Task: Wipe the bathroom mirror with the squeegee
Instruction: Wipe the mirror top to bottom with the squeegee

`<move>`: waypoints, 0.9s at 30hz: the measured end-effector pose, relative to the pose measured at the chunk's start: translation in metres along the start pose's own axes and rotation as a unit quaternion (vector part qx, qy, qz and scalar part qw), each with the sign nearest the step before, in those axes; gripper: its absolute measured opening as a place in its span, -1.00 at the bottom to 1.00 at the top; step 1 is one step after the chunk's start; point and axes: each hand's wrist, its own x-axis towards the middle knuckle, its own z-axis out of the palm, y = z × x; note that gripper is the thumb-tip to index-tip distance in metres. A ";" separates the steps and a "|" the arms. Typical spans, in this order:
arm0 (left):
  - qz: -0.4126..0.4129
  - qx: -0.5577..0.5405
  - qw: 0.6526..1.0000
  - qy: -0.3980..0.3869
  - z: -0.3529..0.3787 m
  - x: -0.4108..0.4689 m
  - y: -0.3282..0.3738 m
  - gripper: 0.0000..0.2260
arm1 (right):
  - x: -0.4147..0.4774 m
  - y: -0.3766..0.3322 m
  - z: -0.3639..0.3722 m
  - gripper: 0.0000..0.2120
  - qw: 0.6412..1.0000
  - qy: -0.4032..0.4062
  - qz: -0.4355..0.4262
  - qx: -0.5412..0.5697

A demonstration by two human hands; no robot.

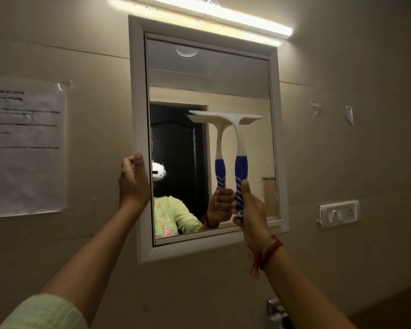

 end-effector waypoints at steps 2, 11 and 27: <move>0.000 0.000 1.000 -0.001 0.000 0.000 0.001 -0.56 | 0.006 -0.019 0.009 -0.55 0.998 -0.062 -0.003 -0.021; -0.008 0.005 1.000 -0.002 -0.001 0.000 0.000 -0.57 | -0.011 0.004 -0.010 -0.59 0.999 -0.016 0.024 -0.030; 0.008 -0.004 1.000 0.014 0.000 0.001 -0.001 -0.60 | -0.027 0.031 -0.028 -0.53 0.997 0.002 0.007 -0.082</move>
